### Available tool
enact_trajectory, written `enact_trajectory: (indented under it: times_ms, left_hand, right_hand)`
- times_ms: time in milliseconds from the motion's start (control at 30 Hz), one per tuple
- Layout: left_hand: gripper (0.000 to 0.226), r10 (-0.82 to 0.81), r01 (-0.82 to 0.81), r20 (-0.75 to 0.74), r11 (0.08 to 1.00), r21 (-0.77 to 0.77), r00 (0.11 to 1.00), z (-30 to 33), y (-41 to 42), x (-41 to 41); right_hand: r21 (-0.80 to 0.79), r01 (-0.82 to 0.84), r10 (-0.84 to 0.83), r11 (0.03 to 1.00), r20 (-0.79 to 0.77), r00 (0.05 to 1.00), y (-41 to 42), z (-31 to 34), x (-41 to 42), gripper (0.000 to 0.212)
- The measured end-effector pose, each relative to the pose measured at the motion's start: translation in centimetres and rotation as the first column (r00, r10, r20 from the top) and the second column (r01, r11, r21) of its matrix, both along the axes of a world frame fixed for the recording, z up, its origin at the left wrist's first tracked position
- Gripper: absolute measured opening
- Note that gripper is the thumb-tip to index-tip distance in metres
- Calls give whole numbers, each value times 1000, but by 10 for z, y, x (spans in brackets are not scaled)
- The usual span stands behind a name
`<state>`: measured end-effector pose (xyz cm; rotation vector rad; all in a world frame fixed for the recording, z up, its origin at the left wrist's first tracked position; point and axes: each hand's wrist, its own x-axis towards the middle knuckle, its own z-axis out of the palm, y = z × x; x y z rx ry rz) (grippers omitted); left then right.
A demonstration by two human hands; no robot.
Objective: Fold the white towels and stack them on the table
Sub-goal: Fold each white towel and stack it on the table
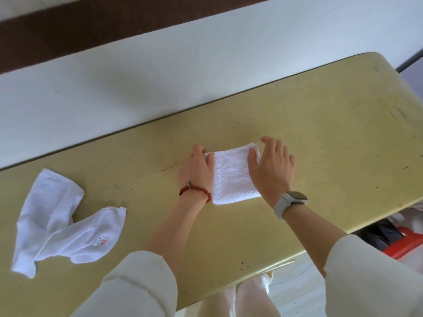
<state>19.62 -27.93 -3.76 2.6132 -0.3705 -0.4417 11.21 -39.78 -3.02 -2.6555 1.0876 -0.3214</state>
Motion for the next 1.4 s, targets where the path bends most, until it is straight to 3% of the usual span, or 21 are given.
enact_trajectory:
  times_ms: [67, 100, 200, 300, 400, 567, 767, 867, 933, 967, 1033, 1133, 1233, 1333, 1400]
  left_hand:
    - [32, 38, -39, -21, 998, -50, 999, 0, 2, 0]
    - [32, 76, -79, -44, 994, -79, 996, 1, 2, 0]
    - [29, 162, -185, -126, 961, -207, 979, 5, 6, -2]
    - [25, 151, -224, -227, 913, -341, 962, 6, 20, -11]
    - [26, 61, -222, -372, 886, -407, 926, 7, 37, -27]
    - [33, -89, -107, -386, 883, -458, 918, 9, 52, -47]
    - [34, -48, 15, -230, 990, -143, 972, 8, 52, -53]
    - [29, -62, 76, 88, 985, -155, 994, 8, 49, -51]
    - [36, -173, 215, 347, 973, -86, 922, 1, 41, -47]
    - [41, -247, 271, 386, 963, -9, 889, 0, 34, -43]
    - [54, -386, 361, 291, 922, 138, 876, 1, 23, -41]
    - [70, -464, 419, 57, 840, 346, 884, -10, 23, -42]
    - [69, -454, 396, 46, 818, 418, 890, -22, 31, -45]
    - [71, -475, 418, 57, 820, 391, 878, -23, 31, -41]
    - [72, -431, 390, 108, 880, 272, 896, -20, 31, -40]
  right_hand:
    - [-232, -178, 201, 956, 80, 976, 5, -1, -9, 28]
    - [-270, -304, 331, 914, 57, 942, 9, -4, -11, 31]
    - [-219, -555, 546, 803, -105, 831, 20, -17, -12, 40]
    - [-96, -566, 537, 819, -218, 815, 22, -32, -10, 45]
    - [-77, -553, 521, 830, -246, 817, 21, -38, -10, 48]
    - [-67, -542, 506, 837, -280, 816, 22, -36, -9, 50]
    - [-56, -549, 508, 834, -314, 802, 23, -34, -9, 51]
    - [-52, -545, 517, 837, -255, 817, 23, -28, -9, 49]
    - [-95, -528, 508, 844, -177, 843, 20, -22, -10, 46]
    - [-120, -523, 505, 844, -153, 849, 18, -19, -10, 45]
    - [-148, -521, 499, 840, -164, 851, 13, -18, -13, 44]
    - [-113, -515, 475, 850, -259, 841, 7, -27, -20, 49]
    - [-23, -501, 469, 865, -321, 823, 3, -35, -26, 53]
    - [28, -509, 493, 860, -300, 817, 4, -33, -24, 53]
    - [63, -487, 490, 871, -184, 852, 4, -26, -22, 48]
